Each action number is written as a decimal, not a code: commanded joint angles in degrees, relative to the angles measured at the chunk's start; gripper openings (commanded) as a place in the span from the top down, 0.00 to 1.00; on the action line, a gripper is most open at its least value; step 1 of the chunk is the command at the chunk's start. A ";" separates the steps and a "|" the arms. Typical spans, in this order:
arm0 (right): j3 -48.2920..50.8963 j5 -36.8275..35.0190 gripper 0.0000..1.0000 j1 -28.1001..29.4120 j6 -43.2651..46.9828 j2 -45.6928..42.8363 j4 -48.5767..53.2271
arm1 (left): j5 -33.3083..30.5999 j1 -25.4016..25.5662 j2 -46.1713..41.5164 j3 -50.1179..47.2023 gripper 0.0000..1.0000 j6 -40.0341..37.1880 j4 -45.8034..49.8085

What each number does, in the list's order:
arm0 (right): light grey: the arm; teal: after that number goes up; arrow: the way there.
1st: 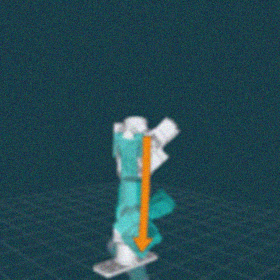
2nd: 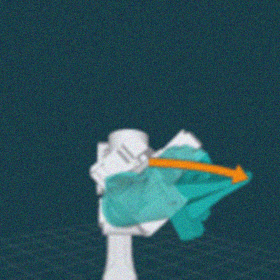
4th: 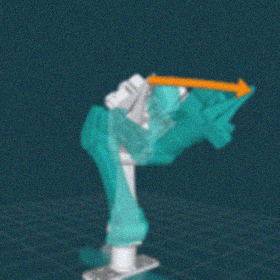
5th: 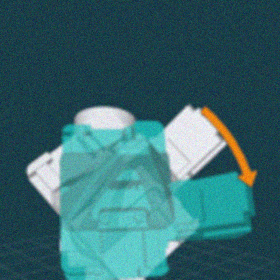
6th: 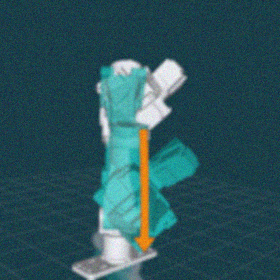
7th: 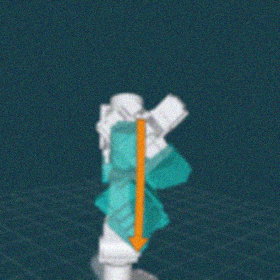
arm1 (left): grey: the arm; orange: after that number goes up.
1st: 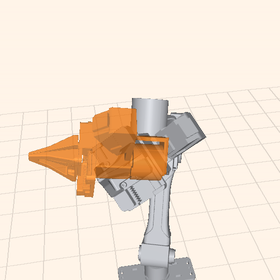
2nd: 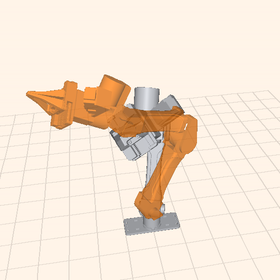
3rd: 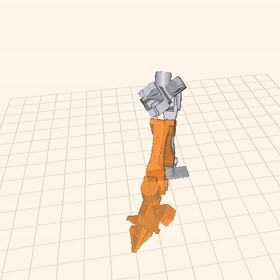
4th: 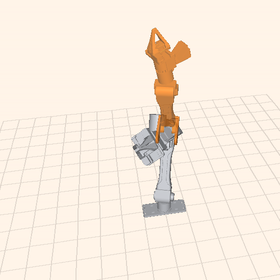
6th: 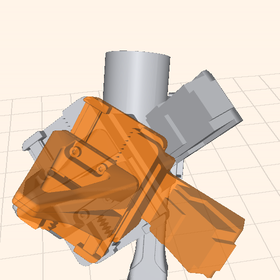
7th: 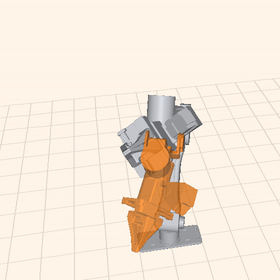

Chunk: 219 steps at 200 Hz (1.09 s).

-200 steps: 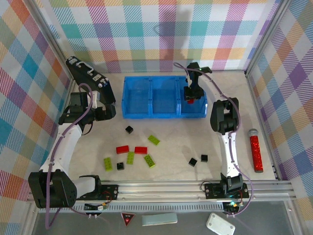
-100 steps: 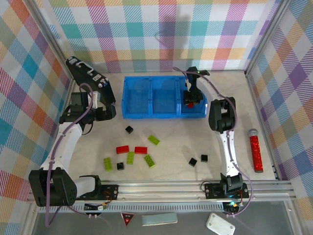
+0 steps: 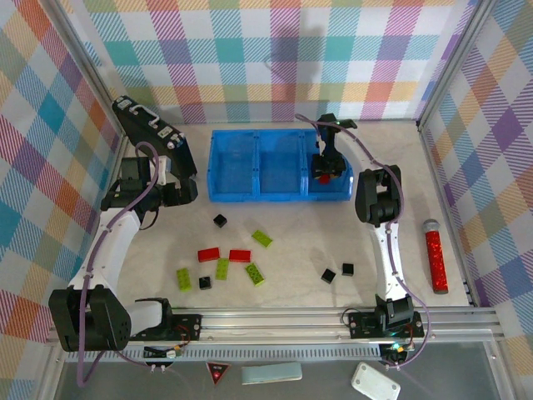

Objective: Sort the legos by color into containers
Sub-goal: Place the lego in the container.

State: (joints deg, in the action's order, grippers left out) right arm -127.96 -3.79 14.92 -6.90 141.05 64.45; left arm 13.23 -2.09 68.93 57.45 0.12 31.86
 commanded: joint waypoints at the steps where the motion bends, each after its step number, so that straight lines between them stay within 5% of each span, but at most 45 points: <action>1: -1.81 0.80 0.52 -0.44 -1.18 -4.38 2.04 | 0.47 -0.55 -0.01 0.38 0.00 -1.04 1.28; 85: 1.89 0.74 0.52 0.28 -1.92 -11.26 4.07 | 1.82 -0.55 -0.09 0.38 0.00 -0.56 1.20; 219: 31.86 -1.13 0.52 7.77 -6.39 -35.84 -0.57 | 3.39 -0.55 0.71 0.50 0.00 -0.21 1.20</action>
State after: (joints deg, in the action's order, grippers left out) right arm -99.96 -4.05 20.60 -11.57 110.69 63.77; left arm 15.55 -2.09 69.12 57.45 0.16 31.83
